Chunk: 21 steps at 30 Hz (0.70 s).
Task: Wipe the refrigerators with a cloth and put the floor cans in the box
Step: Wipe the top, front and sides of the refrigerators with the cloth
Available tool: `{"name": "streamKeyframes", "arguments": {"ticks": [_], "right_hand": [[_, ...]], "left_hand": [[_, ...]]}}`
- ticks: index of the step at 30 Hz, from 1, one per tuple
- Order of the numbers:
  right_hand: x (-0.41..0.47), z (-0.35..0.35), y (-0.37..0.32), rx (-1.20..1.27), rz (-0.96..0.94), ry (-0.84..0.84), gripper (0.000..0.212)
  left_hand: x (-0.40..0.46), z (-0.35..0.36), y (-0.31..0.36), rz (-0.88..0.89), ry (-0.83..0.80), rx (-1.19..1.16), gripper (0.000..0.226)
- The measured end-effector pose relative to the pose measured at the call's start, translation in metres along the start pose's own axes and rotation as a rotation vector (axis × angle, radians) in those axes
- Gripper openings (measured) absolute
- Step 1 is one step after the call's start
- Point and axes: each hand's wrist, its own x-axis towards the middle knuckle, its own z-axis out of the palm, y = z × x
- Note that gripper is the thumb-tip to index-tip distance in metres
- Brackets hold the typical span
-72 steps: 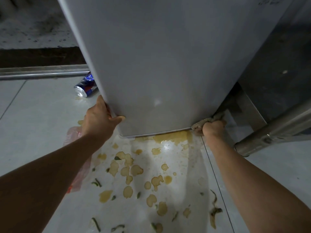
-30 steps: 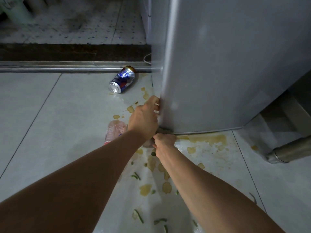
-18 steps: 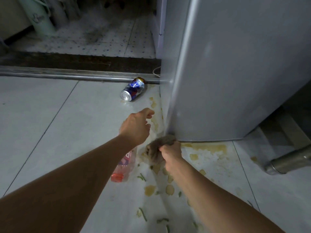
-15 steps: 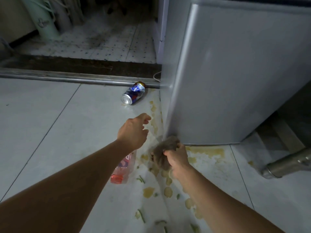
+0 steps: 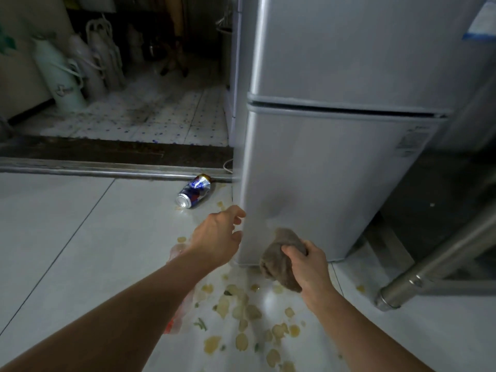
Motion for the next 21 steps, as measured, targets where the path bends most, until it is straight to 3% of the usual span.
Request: {"name": "streamKeyframes", "arguments": {"ticks": [4, 12, 16, 21], "right_hand": [[-0.006, -0.035, -0.035, 0.089, -0.084, 0.046, 0.002], [-0.007, -0.114, -0.12, 0.21, -0.345, 0.373, 0.013], [0.001, -0.15, -0.171, 0.32, -0.487, 0.527, 0.017], [0.016, -0.18, -0.227, 0.413, -0.608, 0.579, 0.02]], "left_hand": [[0.001, -0.018, 0.047, 0.123, 0.048, 0.02, 0.035], [0.013, -0.055, 0.155, 0.413, 0.192, 0.026, 0.039], [0.021, -0.07, 0.211, 0.564, 0.311, 0.046, 0.043], [0.041, -0.095, 0.272, 0.769, 0.481, 0.209, 0.051]]}}
